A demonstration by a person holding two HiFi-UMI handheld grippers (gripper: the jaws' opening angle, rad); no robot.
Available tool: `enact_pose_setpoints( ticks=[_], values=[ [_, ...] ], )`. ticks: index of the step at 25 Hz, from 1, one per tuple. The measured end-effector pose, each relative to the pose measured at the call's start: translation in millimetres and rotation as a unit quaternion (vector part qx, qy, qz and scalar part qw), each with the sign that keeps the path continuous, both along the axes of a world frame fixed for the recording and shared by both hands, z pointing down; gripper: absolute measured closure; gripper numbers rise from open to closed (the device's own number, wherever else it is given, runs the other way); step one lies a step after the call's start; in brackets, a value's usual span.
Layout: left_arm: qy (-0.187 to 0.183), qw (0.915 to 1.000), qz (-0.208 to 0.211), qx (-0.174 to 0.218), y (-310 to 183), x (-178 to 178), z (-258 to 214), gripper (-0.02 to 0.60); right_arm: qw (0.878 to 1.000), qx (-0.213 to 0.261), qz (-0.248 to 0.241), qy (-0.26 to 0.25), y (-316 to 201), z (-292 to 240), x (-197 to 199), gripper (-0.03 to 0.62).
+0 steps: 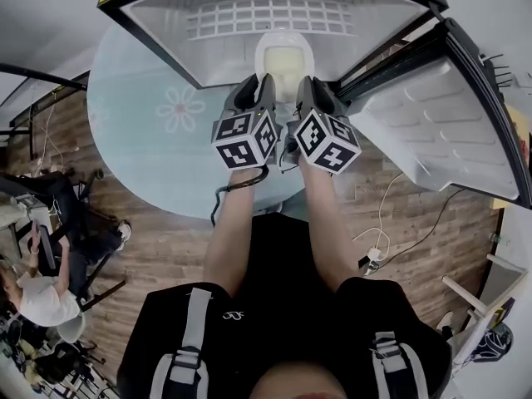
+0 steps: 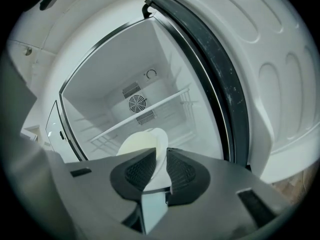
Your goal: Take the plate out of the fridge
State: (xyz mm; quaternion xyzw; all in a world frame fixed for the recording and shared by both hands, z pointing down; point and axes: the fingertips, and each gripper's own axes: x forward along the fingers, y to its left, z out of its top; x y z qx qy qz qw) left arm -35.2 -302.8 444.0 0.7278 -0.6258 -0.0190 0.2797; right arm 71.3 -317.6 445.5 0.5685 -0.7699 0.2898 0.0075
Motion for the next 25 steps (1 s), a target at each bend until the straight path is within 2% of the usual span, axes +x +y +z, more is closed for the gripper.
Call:
enact_pose_setpoints(
  ticks=[12, 25],
  values=[
    [-0.002, 0.9999, -0.009, 0.010, 18.3, -8.4, -13.2, 0.473, 1.000, 0.017, -0.014, -0.001, 15.5, -16.1, -8.4, 0.531],
    [0.008, 0.9998, -0.020, 0.001, 31.3, -17.9, -4.5, 0.474, 0.999, 0.016, -0.031, -0.002, 24.1, -11.6, -18.5, 0.534]
  ],
)
